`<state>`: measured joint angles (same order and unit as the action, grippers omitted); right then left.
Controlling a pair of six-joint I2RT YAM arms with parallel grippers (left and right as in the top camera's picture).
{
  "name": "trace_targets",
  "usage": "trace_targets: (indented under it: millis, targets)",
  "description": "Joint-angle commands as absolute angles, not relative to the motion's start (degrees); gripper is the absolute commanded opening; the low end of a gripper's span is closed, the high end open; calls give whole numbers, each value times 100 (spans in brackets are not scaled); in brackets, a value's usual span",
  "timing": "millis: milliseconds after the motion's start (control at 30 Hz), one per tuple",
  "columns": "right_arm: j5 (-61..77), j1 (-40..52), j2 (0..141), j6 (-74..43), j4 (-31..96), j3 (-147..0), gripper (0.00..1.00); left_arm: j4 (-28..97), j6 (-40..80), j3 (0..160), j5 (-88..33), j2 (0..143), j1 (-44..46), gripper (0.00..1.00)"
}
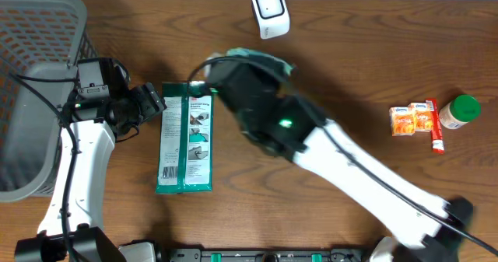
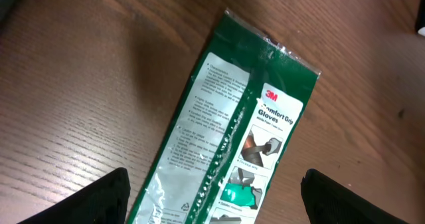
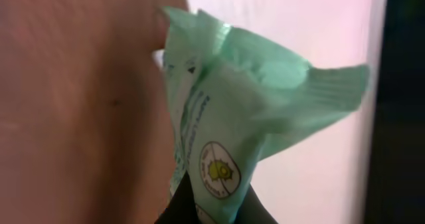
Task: Scan the item barcode
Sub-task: 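Lift the wipes pouch and carry it up to the scanner, then hold the wipes pouch against the scanner face with the right gripper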
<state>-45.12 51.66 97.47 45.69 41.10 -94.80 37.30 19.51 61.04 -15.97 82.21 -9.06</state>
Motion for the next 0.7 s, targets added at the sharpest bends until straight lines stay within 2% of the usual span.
trace_targets:
  millis: [0,200,300,433,667]
  targets:
    - [-6005,5164,10256,6761,3376,-9574,1,3750,1940,6211,-1557,8156,-921,84]
    - [-5133,4711,11098,8154,1490,-9574,1,3750,1940,6211,-1555,8156,-921,84]
    - [-4239,4224,11450,8239,440,-9574,1,3750,1940,6211,-1555,8156,-921,84]
    - [-3050,3520,11898,8663,-340,-9574,1,3750,1940,6211,-1555,8156,-921,85]
    - [-2370,3083,12772,9393,-2182,-9590,1,3750,1940,6211,-1555,8156,-921,85]
